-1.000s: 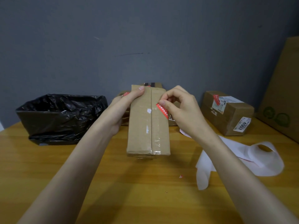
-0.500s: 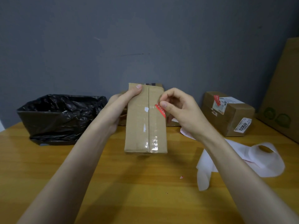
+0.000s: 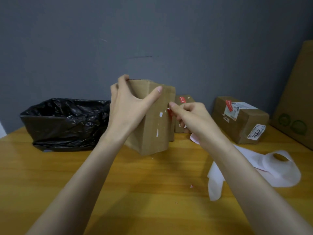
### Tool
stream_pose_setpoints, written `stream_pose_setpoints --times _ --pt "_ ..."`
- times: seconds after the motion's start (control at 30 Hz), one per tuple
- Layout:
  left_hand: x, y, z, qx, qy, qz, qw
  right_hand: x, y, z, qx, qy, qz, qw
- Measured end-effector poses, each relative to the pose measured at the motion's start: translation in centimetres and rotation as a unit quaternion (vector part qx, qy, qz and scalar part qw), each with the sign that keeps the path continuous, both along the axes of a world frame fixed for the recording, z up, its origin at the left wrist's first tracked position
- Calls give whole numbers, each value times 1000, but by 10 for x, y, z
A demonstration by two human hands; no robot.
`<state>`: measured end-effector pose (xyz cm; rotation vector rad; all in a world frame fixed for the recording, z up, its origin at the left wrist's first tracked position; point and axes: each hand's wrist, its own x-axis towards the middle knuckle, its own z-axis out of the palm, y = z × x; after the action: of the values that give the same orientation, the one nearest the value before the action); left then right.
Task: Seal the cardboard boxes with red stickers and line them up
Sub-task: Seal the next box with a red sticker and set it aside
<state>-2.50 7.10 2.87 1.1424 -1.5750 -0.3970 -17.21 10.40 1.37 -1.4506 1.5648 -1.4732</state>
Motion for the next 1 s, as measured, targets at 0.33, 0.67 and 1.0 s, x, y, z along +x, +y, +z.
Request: stream_pose_setpoints --times 0.33,0.67,1.0 --pt "2 -4 1 14 15 -20 1000 -5 3 5 17 -105 68 992" --pt "13 -17 -4 111 97 -94 985 -13 6 7 24 -97 136 986" --pt "16 -19 -5 145 123 -149 970 -21 11 14 44 -91 192 976"
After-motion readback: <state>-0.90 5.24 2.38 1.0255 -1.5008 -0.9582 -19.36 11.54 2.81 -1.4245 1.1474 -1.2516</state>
